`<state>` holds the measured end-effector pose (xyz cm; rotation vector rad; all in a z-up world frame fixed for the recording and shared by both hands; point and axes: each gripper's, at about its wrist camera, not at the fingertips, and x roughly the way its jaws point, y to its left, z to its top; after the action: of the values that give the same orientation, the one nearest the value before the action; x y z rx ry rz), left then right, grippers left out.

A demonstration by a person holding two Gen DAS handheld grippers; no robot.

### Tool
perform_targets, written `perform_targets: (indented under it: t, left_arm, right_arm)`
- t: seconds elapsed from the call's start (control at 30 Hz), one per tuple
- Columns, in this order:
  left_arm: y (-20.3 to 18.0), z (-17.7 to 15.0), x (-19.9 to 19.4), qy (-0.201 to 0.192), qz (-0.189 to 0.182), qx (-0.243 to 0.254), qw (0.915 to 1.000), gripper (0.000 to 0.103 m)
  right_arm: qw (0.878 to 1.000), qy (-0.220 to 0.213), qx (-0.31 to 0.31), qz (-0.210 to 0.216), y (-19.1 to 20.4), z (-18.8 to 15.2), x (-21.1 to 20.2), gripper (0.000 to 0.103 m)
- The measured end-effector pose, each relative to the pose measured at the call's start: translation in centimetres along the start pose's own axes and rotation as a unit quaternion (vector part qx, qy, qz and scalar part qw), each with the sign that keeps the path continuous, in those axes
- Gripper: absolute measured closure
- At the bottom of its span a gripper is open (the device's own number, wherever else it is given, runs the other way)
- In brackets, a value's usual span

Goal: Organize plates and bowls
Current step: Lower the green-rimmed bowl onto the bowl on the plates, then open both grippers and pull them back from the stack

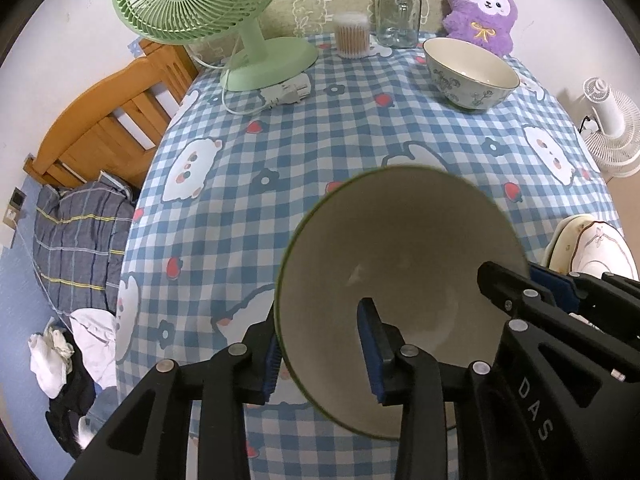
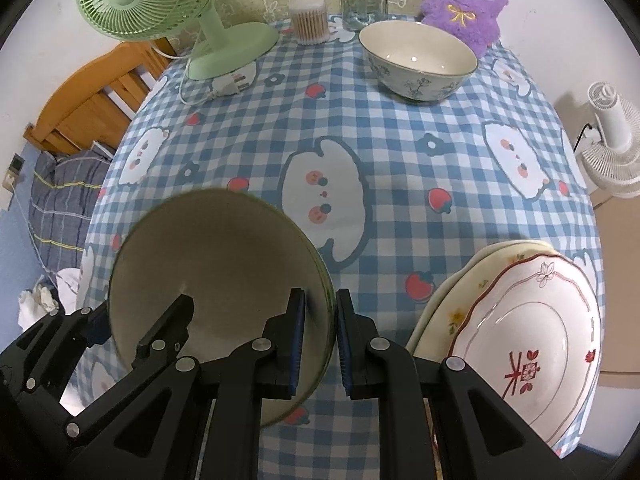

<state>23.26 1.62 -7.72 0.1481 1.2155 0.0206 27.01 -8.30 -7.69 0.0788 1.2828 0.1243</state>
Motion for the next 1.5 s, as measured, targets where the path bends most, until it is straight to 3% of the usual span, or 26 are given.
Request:
perform_targets:
  t: [0.43, 0.6, 0.67, 0.93, 1.03, 1.23, 1.5]
  left_arm:
    - [0.0, 0.0, 0.3, -0.013, -0.014, 0.008, 0.9998, 0.058]
    - [0.0, 0.0, -0.3, -0.024, -0.012, 0.019, 0.9995, 0.036]
    - [0.0, 0.1, -0.7, -0.029, -0.012, 0.023, 0.9992, 0.033]
    - [1.0, 0.7, -1.6, -0.038, -0.013, 0.009, 0.9992, 0.033]
    - [1.3, 1.0, -2.2, -0.043, -0.023, 0.004, 0.9988, 0.046]
    - [0.9, 2.6, -3.2, -0.059, -0.029, 0.018, 0.9977, 0.051]
    - [1.4, 4.8, -4.3, -0.065, -0.054, -0.003, 0.9964, 0.043]
  right_arm:
    - [1.0, 0.002, 0.01, -0.008, -0.1, 0.1, 0.1, 0.085]
    - [1.0, 0.009, 0.012, -0.01, 0.0, 0.2, 0.2, 0.085]
    - [1.0, 0.013, 0.012, -0.008, 0.0, 0.3, 0.1, 0.085]
    - [1.0, -0.008, 0.011, -0.009, 0.0, 0.7, -1.5, 0.057]
    - [1.0, -0.017, 0.013, -0.011, 0.0, 1.0, -2.2, 0.049]
    - [0.999, -0.034, 0.007, -0.015, 0.3, 2.2, -3.8, 0.048]
    - [0.997, -0.071, -0.01, -0.024, 0.4, 4.2, -6.1, 0.048]
